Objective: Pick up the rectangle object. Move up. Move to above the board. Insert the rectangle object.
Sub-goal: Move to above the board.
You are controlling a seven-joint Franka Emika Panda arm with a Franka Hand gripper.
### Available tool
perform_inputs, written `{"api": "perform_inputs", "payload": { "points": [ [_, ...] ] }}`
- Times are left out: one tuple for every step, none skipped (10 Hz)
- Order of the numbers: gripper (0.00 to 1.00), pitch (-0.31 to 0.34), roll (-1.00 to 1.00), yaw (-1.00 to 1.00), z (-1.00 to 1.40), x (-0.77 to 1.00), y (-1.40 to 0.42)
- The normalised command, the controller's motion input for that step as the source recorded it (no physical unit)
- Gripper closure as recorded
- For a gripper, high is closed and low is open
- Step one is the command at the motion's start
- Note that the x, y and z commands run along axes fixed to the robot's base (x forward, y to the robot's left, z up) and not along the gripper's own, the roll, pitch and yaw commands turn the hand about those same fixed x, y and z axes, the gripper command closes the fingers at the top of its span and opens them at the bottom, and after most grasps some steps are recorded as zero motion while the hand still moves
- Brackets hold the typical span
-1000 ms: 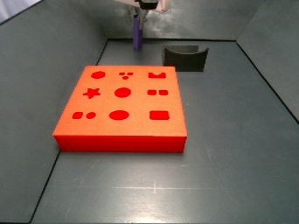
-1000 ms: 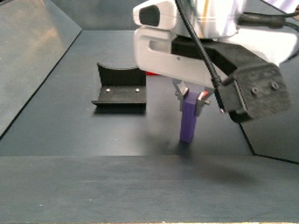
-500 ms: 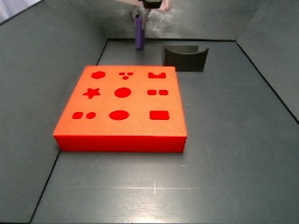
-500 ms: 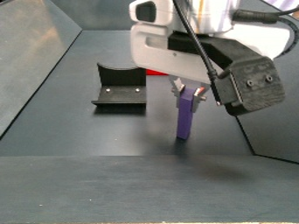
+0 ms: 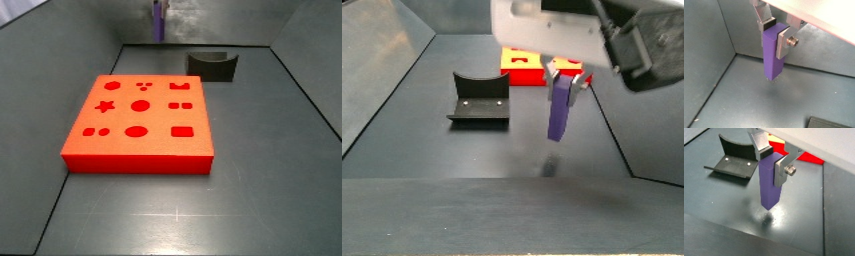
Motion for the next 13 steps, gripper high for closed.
{"api": "perform_inputs", "payload": {
  "points": [
    [1.00,-0.007,-0.25,0.58,1.00,-0.04,0.03],
    [1.00,-0.006,-0.25,0.57,1.00,-0.04,0.03],
    [1.00,0.011,-0.22,0.39,1.00,-0.04,0.03],
    [1.00,0.023,-0.18,0.25,1.00,-0.04,0.03],
    [1.00,0.046,-0.14,0.13,1.00,-0.03,0.03],
    [1.00,0.059,-0.12,0.10,1.00,-0.03,0.03],
    [1.00,0.084,-0.07,0.05,1.00,-0.02,0.03],
    [1.00,0.090,-0.05,0.04,1.00,-0.02,0.03],
    [1.00,0.096,-0.02,0.03,1.00,-0.02,0.03],
    [1.00,0.102,0.01,0.03,1.00,-0.02,0.03],
    [1.00,0.105,0.03,0.03,1.00,-0.02,0.03],
    [1.00,0.105,0.04,0.03,1.00,-0.01,0.03],
    [1.00,0.102,0.04,0.02,1.00,-0.01,0.03]
  ]
}}
